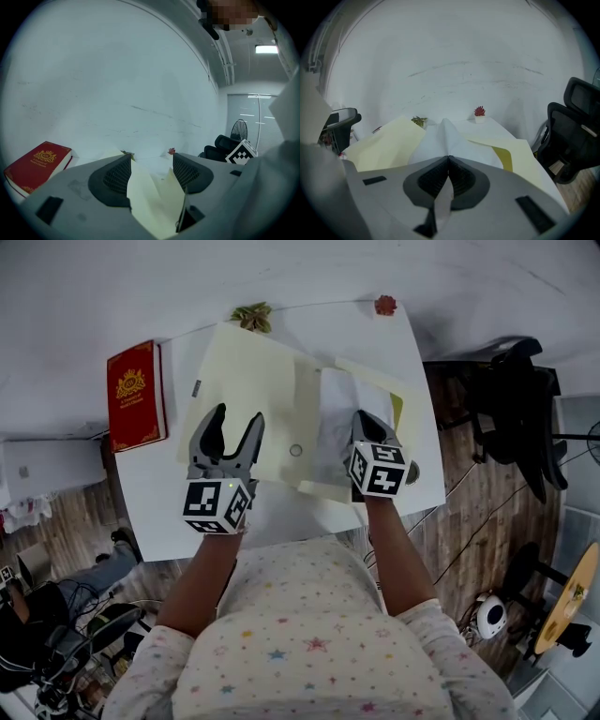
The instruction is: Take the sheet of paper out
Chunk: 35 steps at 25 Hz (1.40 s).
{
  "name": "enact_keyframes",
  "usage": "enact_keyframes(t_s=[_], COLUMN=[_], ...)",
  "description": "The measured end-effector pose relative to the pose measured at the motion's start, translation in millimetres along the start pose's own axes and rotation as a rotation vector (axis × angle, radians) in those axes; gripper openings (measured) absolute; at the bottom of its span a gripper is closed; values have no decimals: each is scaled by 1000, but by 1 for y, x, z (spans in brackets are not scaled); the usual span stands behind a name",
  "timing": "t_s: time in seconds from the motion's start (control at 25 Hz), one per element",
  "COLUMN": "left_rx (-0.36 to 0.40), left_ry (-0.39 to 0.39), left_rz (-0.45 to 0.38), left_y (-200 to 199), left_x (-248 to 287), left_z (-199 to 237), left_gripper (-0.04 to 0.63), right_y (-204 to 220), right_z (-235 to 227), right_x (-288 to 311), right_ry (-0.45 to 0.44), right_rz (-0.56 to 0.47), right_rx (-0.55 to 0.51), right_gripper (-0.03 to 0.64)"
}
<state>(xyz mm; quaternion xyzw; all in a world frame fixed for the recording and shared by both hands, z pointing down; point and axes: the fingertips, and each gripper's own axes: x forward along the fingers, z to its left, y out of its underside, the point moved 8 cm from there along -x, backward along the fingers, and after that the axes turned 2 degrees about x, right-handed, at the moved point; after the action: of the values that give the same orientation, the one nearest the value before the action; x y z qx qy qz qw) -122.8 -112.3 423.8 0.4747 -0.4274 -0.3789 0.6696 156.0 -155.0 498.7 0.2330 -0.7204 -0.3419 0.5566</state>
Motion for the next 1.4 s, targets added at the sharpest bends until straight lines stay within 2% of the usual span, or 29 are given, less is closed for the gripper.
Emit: enact_keyframes(t_s=[0.48, 1.4], left_rx=[6, 4], left_ry=[-12, -36], left_rz=[-47, -88], left_y=[-18, -37], left_x=[-10, -28], left_z=[-1, -7], left_gripper=[275, 275], right_y=[-18, -50], right_z=[1, 4], right_x=[-14, -39], right_ry=[5, -7], right_rz=[-69, -199], right_rx=[6, -22], right_gripper=[2, 2])
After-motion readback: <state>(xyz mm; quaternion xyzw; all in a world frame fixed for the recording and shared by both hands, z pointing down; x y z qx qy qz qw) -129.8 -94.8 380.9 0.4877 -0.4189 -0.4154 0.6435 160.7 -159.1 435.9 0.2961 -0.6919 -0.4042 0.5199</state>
